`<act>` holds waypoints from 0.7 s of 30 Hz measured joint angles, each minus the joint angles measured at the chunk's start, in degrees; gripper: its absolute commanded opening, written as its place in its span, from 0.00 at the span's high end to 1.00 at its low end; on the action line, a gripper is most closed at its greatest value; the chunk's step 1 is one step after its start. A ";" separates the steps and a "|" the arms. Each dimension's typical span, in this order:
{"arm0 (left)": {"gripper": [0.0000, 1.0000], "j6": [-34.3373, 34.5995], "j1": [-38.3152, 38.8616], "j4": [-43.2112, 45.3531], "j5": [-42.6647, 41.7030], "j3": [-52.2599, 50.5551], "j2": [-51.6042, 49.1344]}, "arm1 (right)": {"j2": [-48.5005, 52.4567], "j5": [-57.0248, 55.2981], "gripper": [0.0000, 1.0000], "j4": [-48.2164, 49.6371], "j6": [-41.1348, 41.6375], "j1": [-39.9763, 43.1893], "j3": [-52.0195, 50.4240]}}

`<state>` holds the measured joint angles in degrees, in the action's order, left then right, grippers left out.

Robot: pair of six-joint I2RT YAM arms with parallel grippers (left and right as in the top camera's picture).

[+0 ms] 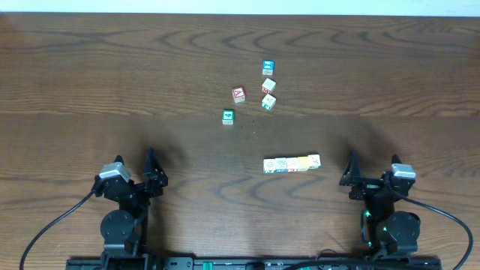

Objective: Lift 5 blocks

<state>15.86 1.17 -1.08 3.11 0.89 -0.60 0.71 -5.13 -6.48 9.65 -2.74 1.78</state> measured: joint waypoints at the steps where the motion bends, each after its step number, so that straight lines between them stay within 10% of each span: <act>1: 0.19 0.00 0.00 0.00 0.00 0.00 0.00 | 0.00 0.33 0.01 0.00 -0.24 0.46 0.00; 21: 0.19 0.00 0.00 0.00 0.00 0.00 0.00 | 0.00 3.26 0.01 -0.07 -1.18 1.14 -0.02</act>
<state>15.86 1.17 -1.08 3.11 0.89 -0.60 0.71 -1.87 -6.55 8.47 -1.61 1.76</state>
